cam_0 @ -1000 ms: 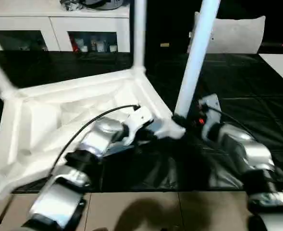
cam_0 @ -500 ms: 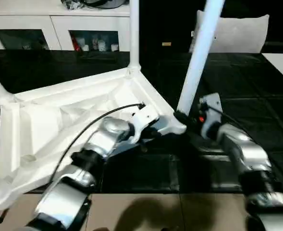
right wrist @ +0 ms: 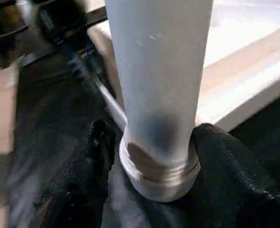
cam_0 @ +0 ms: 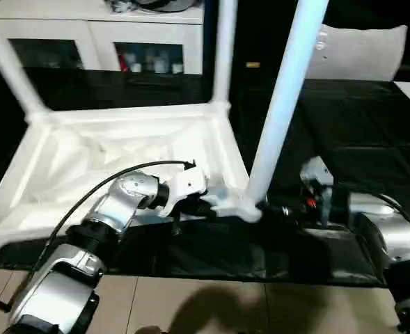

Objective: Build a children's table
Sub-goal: Rotate leg to tighten

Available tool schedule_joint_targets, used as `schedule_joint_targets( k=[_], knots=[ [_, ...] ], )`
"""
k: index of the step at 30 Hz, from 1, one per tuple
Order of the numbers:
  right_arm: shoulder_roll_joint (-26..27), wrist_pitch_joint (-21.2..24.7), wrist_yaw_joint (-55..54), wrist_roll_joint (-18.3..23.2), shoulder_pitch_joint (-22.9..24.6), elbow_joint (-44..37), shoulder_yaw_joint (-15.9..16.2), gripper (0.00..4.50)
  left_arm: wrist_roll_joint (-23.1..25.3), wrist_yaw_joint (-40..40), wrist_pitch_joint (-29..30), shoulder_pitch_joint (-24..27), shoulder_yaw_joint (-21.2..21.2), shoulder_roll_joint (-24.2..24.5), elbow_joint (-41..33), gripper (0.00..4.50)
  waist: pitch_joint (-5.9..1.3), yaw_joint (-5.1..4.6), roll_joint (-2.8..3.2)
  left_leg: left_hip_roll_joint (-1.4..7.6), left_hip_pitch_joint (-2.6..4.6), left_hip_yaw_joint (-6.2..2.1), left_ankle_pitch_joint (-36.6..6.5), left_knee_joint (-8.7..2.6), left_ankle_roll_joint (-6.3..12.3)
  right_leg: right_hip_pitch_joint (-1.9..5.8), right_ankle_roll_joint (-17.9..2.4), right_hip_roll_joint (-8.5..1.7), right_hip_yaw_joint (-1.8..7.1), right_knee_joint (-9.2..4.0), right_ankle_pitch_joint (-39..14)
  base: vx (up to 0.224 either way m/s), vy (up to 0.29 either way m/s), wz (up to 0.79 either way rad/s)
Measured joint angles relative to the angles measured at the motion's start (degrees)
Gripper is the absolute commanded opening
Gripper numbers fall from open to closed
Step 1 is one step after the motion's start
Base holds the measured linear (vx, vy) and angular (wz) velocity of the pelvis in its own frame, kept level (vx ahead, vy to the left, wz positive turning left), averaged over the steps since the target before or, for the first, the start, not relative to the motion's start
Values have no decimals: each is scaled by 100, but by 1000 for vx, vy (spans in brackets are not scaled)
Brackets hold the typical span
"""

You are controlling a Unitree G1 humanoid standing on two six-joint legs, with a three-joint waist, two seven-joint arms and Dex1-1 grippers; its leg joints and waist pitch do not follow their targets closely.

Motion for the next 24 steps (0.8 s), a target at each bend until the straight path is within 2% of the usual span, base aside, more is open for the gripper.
schedule_joint_targets(
  k=[7,11,16,18,20,22,24],
  knots=[
    [-58,-77,611,144,16,-1,197,198,-57,-710,-228,12,-207,303,-163,0,2,62,-4,1,3,-1,0,2,0,0,0,-1,-3,1,0,0,0,0],
    [-31,-137,769,152,21,-1,239,161,-61,-887,-286,30,-221,365,-216,0,2,60,-6,2,1,-1,0,3,-1,0,0,-1,-3,1,0,0,0,0],
    [7,-110,768,153,23,-1,238,161,-52,-922,-286,38,-220,387,-260,0,2,55,-7,3,1,-1,0,2,-1,0,0,0,-4,1,0,0,0,0],
    [42,175,734,207,13,5,225,161,-48,-922,-286,41,-220,402,-259,0,1,50,-9,3,1,-1,0,2,-1,3,0,0,-4,1,0,0,0,0],
    [61,512,680,325,9,5,211,195,-43,-921,-286,43,-215,412,-258,0,1,38,-9,3,1,-1,1,3,-2,5,-1,0,-3,3,1,0,0,0],
    [86,657,630,371,9,4,209,201,-41,-920,-286,44,-213,409,-258,0,1,40,-9,3,2,-1,2,4,-2,4,-1,0,-4,4,1,0,0,0],
    [93,757,626,402,14,-29,208,230,-46,-920,-293,46,-213,403,-258,0,1,46,-9,3,2,0,1,3,-2,4,0,0,-4,4,0,0,0,0]
  ],
)
